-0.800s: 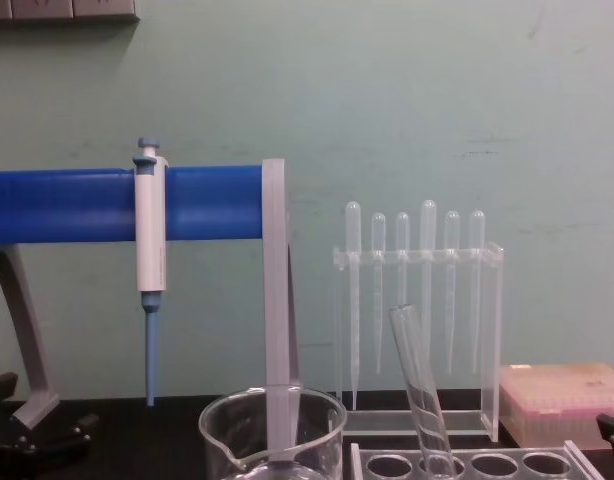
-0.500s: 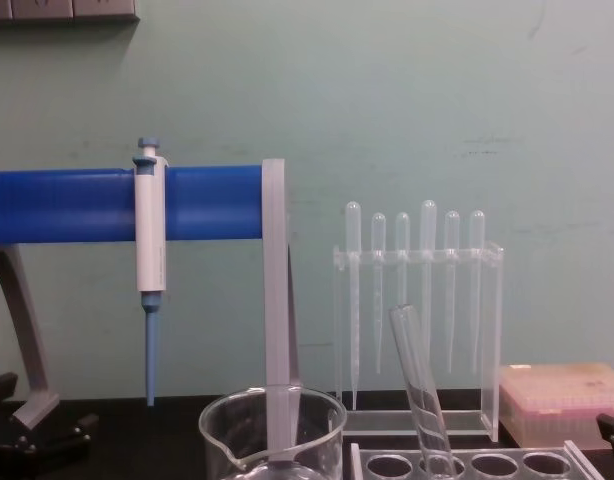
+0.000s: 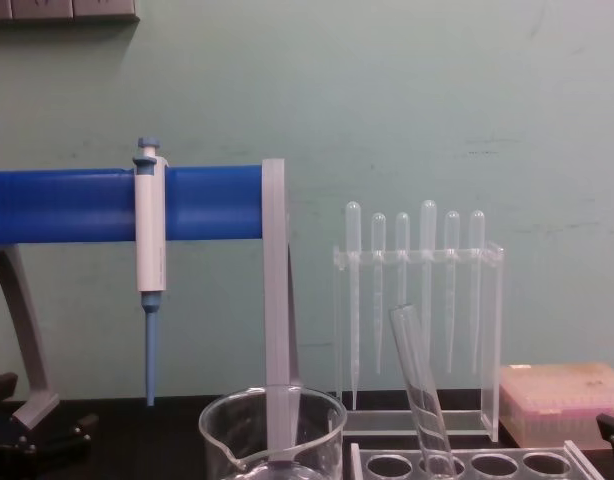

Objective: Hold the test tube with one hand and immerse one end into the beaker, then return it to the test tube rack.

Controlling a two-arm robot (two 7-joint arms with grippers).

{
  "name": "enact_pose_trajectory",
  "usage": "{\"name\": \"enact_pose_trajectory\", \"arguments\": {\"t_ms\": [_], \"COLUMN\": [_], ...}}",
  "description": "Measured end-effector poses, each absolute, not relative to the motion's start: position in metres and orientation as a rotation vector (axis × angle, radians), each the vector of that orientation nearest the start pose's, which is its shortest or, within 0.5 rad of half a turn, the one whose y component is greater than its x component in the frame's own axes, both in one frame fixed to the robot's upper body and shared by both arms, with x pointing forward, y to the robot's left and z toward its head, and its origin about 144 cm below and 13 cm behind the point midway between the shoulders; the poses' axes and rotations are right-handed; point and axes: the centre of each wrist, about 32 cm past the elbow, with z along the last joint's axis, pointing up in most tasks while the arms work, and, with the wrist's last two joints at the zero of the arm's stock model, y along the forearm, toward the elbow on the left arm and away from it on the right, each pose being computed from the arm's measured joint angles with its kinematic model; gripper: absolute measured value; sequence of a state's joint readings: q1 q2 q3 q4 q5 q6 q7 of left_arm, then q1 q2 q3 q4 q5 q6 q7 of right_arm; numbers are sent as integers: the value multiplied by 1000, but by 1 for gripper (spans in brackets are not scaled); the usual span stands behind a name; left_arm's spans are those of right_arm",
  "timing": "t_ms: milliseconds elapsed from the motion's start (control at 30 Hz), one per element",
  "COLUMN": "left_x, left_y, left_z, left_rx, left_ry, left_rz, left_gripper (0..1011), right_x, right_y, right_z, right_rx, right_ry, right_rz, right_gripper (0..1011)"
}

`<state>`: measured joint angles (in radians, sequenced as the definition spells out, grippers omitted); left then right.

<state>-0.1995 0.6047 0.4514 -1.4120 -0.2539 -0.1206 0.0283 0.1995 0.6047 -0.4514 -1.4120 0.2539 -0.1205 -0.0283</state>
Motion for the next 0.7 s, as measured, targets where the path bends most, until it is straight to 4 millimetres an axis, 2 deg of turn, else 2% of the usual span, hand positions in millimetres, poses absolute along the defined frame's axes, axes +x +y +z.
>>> {"name": "enact_pose_trajectory", "arguments": {"t_ms": [333,567,700], "left_x": [489,489,489], "left_y": [310,310,310], "left_z": [1140,1140,1140], "left_rx": [304,305,304], "left_ry": [-285,-285,-285], "left_rz": [1248,1248,1248], "left_gripper": [1000,1000,1000], "right_x": [484,452,430], "right_y": [-312,-315,-311], "right_z": [1142,1153,1168], "right_rx": [-305,-295,-265], "right_ry": [-293,-329,-321], "right_rz": [-1254,-1266,-1209], "right_gripper": [1003,1003,1002]}}
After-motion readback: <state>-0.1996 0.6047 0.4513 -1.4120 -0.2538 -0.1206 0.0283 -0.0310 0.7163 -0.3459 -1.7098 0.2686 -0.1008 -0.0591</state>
